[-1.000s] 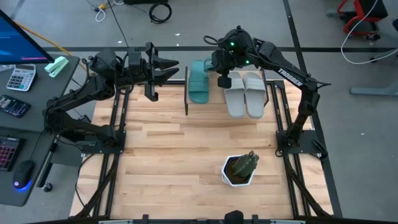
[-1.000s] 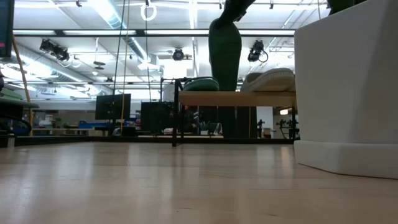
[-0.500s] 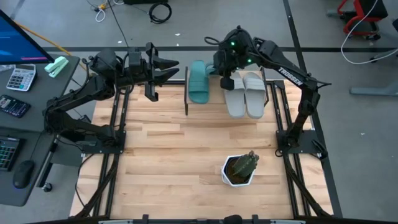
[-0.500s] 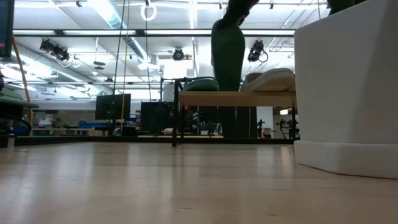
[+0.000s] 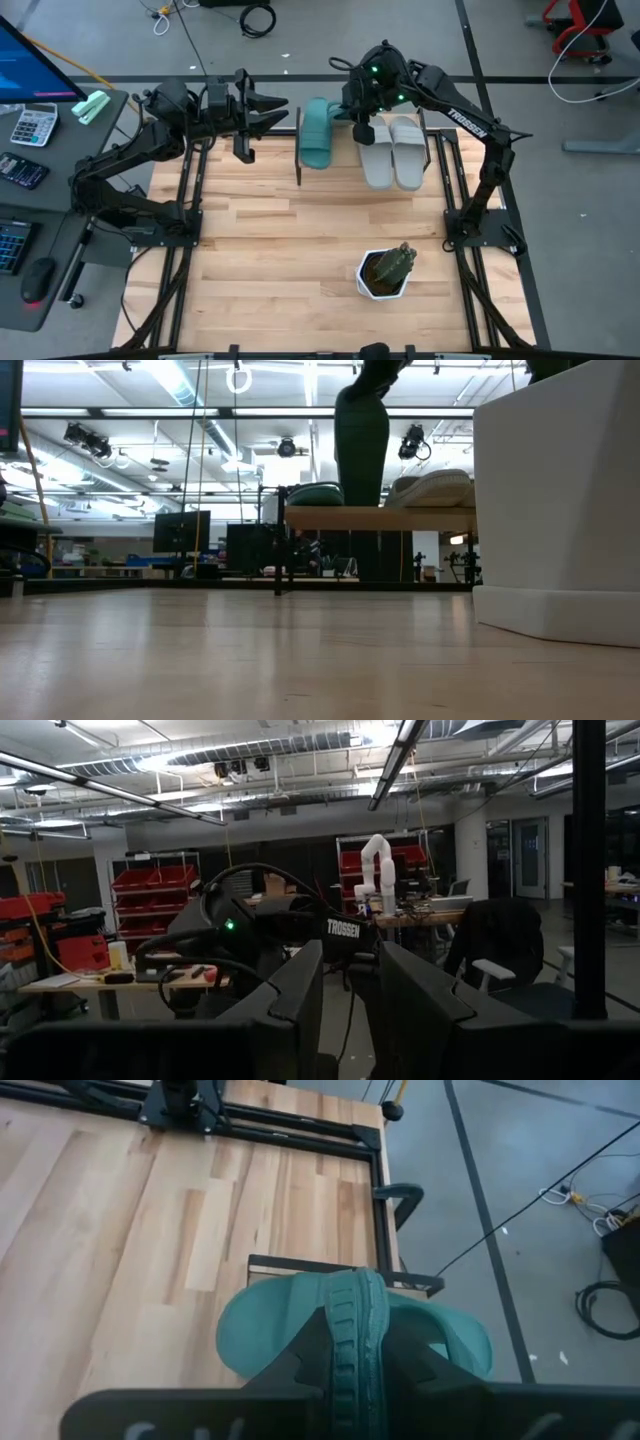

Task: Pick and place slides into the shelf
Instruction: Put the green slipper on the shelf

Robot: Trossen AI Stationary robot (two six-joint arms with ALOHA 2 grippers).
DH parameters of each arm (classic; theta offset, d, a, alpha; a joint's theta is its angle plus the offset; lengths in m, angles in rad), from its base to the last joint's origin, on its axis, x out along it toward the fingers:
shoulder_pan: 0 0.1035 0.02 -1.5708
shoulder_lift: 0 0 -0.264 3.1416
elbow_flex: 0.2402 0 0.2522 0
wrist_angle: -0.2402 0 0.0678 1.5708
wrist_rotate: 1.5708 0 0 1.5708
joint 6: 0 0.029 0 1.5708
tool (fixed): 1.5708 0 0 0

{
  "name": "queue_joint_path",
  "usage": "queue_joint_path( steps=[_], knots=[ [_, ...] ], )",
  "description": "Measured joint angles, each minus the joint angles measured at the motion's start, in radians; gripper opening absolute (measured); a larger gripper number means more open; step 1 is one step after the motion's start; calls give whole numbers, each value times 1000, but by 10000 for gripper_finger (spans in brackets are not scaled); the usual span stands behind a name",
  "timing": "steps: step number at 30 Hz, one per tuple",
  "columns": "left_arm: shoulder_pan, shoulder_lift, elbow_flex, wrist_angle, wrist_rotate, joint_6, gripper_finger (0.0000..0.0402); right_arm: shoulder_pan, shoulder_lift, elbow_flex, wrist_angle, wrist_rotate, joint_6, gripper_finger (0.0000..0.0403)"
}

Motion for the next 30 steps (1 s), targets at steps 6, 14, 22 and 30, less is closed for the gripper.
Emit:
queue_joint_path(
  steps=[6, 14, 22, 30],
  knots=[
    [0, 0, 0, -1, 0, -1, 107, -11, -1, 0, 3, 5, -6, 41],
    [0, 0, 0, -1, 0, -1, 107, -17, -1, 0, 7, 43, -40, 41],
    [0, 0, 0, -1, 0, 0, 107, -19, -2, 1, 10, 78, -61, 41],
    [0, 0, 0, -5, 0, 0, 107, -19, -2, 1, 38, 136, -91, 41]
  ],
)
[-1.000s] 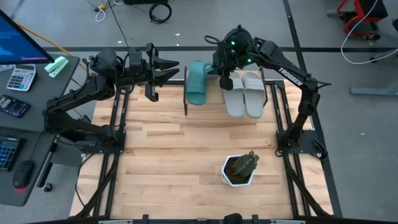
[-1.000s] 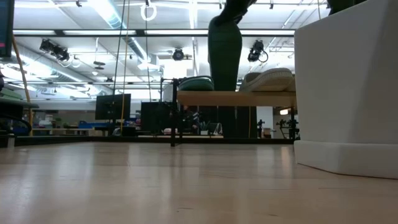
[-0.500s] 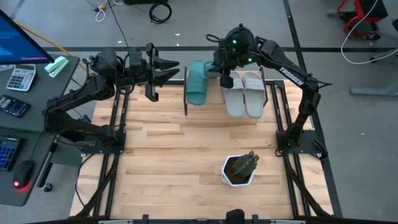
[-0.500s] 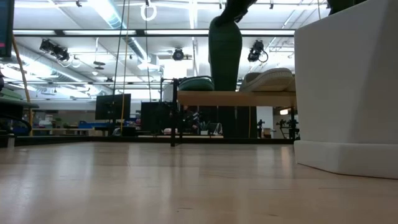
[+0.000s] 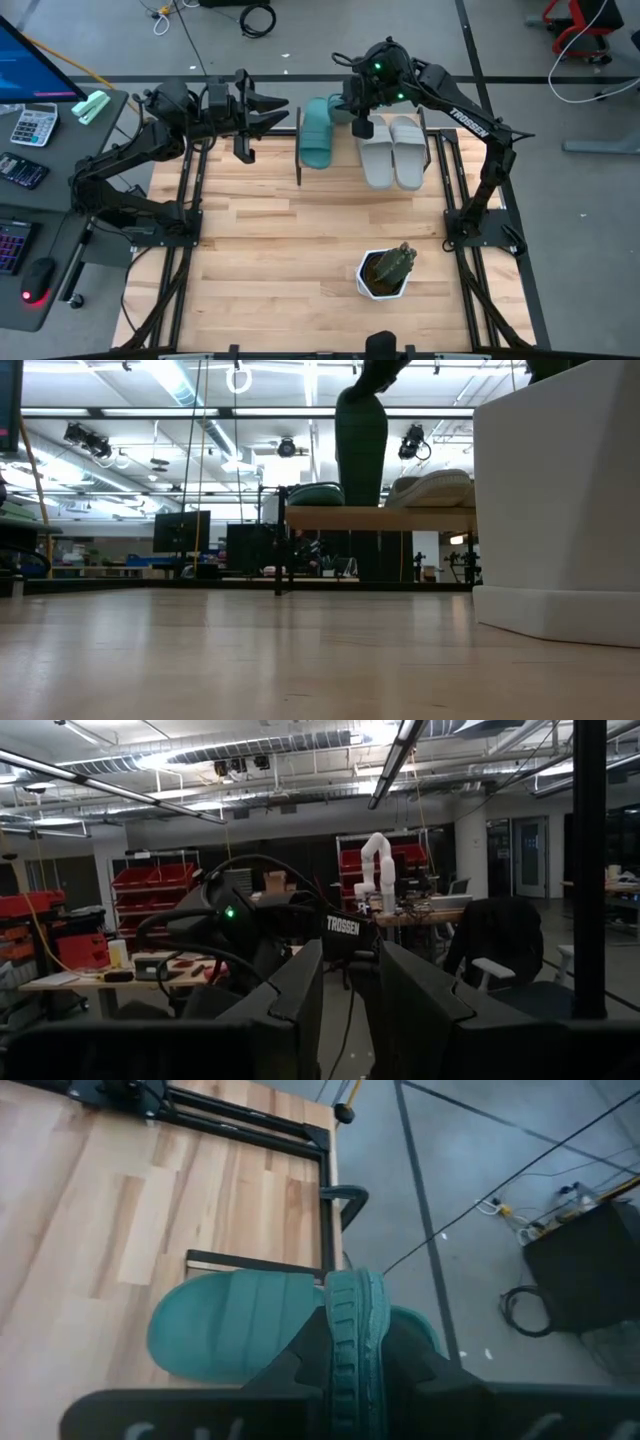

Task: Pick and place slides into the shelf
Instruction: Put the green slipper on the shelf

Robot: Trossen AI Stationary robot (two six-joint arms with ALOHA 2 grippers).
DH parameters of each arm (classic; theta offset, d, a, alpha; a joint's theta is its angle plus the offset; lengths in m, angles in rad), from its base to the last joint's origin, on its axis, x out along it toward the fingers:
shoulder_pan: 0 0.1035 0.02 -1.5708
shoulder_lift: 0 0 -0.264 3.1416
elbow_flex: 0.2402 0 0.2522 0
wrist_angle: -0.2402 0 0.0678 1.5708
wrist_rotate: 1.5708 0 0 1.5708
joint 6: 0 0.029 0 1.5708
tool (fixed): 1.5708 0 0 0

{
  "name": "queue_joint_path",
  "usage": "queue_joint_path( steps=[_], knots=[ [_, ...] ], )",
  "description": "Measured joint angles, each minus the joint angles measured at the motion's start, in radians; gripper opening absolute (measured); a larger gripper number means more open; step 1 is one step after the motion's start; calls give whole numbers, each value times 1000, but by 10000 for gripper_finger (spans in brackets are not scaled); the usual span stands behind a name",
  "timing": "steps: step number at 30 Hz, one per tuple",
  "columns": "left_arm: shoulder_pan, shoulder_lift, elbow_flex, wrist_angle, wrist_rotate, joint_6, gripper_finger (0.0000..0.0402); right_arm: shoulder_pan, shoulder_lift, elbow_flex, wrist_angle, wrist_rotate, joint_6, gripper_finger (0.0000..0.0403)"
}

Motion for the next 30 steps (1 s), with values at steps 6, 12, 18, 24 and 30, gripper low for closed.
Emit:
queue_joint_path(
  steps=[6, 12, 18, 24, 30],
  knots=[
    [0, 0, 0, -10, 0, 2, 107, -4, -3, 0, 3, 18, -12, 41],
    [0, 0, 0, -17, 0, 1, 107, -13, -11, 15, 1, 63, -22, 41],
    [0, 0, 0, -21, 0, 2, 107, -38, -13, 46, 10, 88, -45, 41],
    [0, 0, 0, -23, 0, 2, 107, -54, -12, 48, 14, 9, -17, 41],
    [0, 0, 0, -25, 0, 5, 107, -54, -12, 15, 28, -12, -11, 41]
  ],
)
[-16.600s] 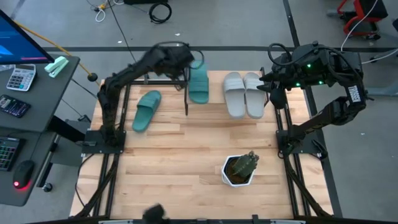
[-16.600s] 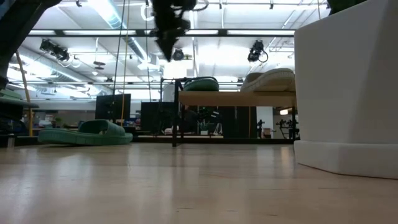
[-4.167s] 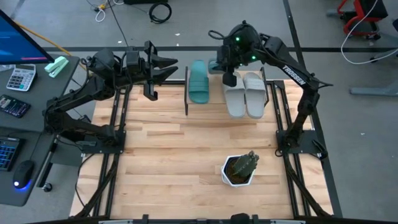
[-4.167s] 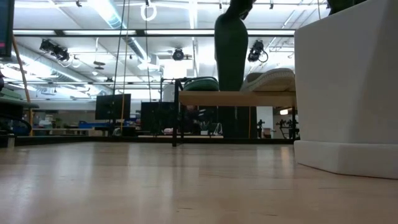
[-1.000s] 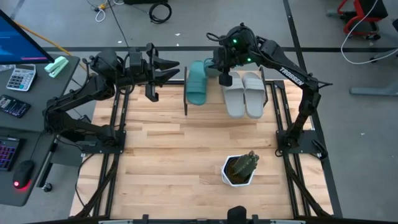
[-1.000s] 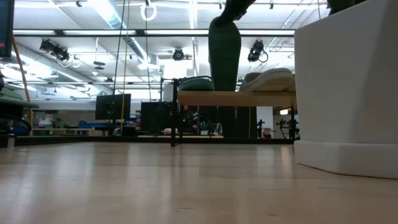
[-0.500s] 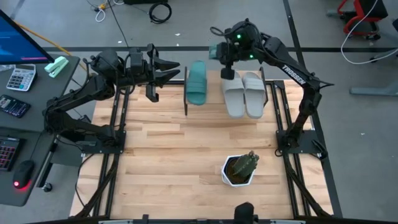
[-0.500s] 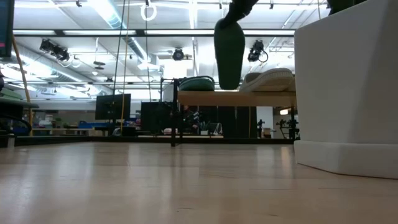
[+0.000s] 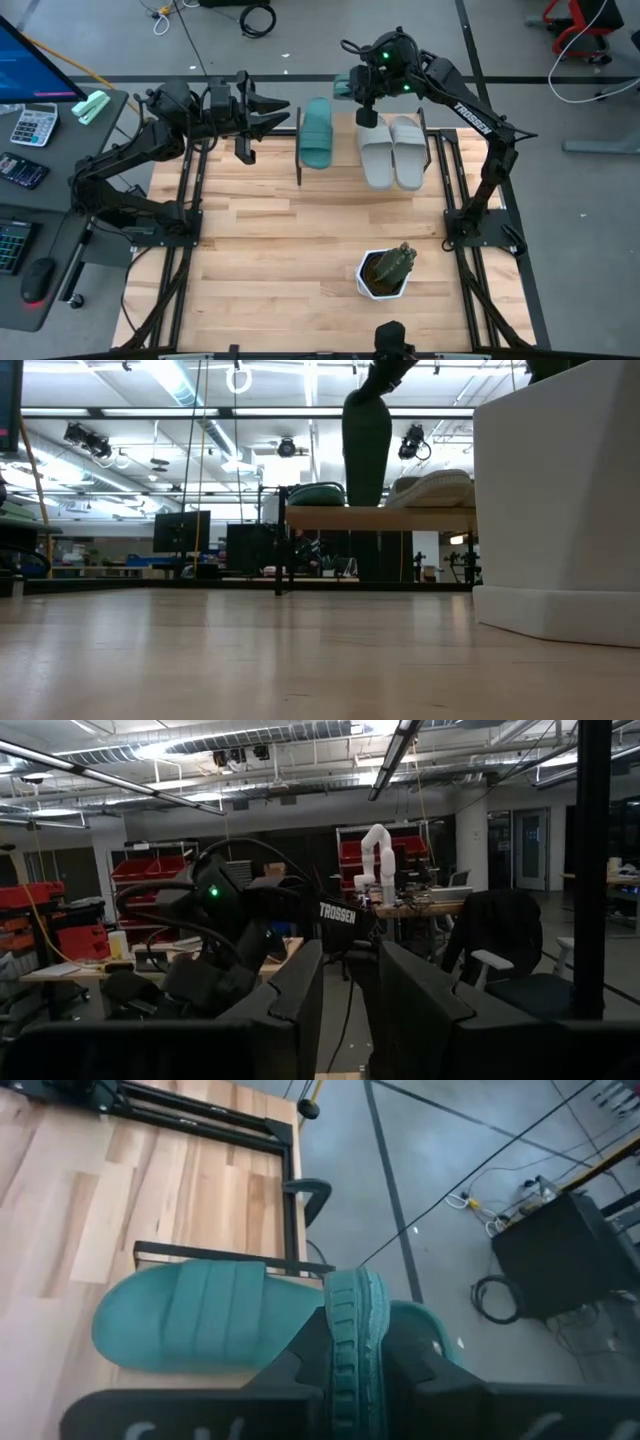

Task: Pick and place slides into the shelf
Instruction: Put the green slipper on the shelf

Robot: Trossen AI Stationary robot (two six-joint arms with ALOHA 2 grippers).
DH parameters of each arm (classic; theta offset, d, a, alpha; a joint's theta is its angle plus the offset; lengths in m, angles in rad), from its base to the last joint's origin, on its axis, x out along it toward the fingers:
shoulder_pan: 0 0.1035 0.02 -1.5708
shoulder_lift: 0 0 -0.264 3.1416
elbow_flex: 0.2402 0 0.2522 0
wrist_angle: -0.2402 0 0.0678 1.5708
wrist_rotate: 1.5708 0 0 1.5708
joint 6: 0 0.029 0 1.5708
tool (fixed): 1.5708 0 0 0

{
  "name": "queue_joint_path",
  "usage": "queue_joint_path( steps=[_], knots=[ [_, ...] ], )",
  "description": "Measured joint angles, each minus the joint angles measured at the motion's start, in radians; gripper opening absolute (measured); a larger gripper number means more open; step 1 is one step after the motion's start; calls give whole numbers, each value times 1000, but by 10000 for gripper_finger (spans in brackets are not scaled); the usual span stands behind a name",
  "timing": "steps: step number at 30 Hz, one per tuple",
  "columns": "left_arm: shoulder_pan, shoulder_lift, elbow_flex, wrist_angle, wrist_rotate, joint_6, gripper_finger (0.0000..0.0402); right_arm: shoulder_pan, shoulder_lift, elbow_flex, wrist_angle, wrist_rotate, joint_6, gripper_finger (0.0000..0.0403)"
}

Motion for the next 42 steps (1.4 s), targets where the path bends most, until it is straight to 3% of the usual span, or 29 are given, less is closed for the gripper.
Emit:
queue_joint_path(
  steps=[8, 21, 42],
  knots=[
    [0, 0, 0, -3, 0, 1, 107, -6, 0, -41, 21, -24, 2, 41],
    [0, 0, 0, -6, 0, 1, 107, 10, 0, -226, 88, -57, 11, 41],
    [3, 0, 0, -20, 0, 4, 107, 71, 0, -236, 32, -86, 59, 42]
  ],
)
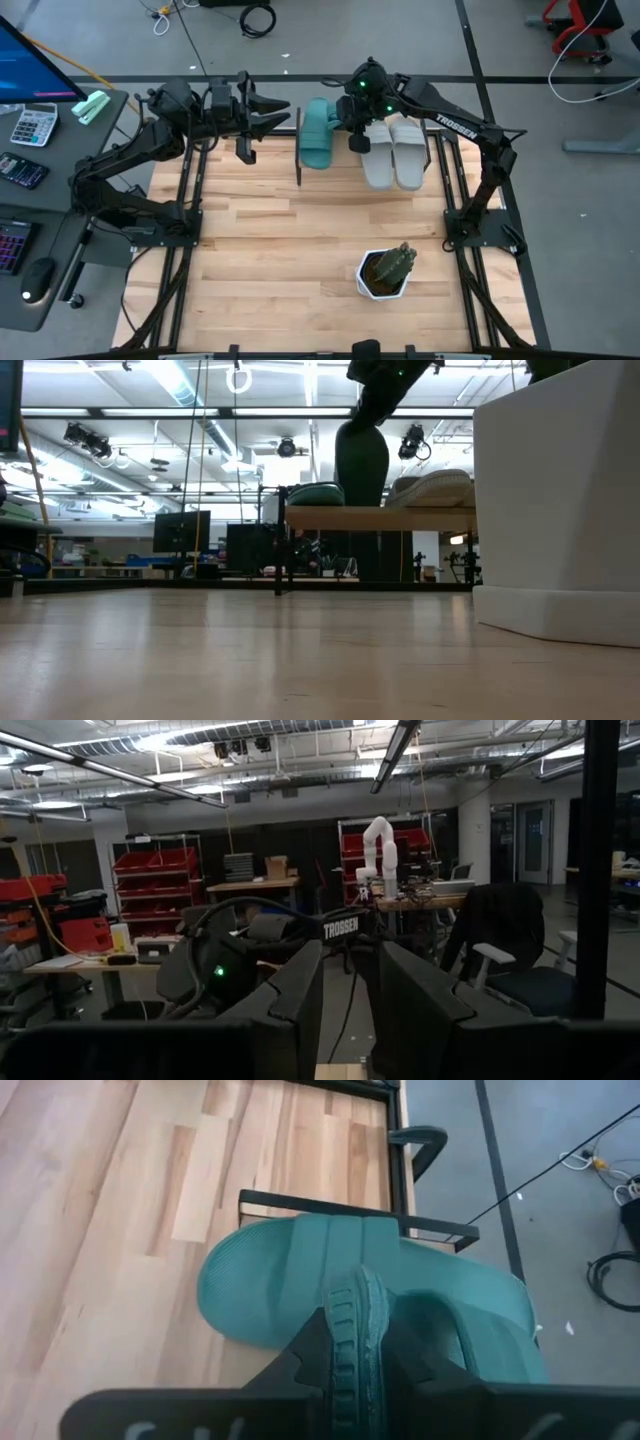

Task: Pick and place slides into the shelf
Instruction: Put the green slipper on the shelf

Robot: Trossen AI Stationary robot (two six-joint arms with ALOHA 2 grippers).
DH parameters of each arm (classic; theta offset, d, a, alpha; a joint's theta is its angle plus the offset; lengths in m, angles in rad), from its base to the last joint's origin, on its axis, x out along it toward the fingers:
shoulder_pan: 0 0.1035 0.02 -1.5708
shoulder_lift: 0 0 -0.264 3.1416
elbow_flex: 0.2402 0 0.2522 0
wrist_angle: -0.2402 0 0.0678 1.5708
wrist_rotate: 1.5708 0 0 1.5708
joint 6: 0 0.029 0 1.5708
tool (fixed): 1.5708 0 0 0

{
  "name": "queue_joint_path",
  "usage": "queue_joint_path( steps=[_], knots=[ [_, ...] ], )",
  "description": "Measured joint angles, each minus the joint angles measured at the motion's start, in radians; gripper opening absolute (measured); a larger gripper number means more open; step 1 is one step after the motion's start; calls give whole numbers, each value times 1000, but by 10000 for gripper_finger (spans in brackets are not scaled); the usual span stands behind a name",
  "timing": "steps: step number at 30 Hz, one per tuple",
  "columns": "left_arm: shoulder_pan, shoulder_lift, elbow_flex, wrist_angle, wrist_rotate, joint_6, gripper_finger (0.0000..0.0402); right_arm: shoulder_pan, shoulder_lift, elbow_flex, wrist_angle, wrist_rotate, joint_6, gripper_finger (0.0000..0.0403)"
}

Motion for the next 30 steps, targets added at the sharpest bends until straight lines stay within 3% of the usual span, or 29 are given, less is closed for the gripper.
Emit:
queue_joint_path(
  steps=[24, 30],
  knots=[
    [0, 0, 0, -6, -1, 26, 107, 49, -1, 2, -64, -59, 13, 42],
    [0, 0, 0, -6, -6, 26, 107, 51, -2, 2, -72, -75, 19, 74]
  ],
)
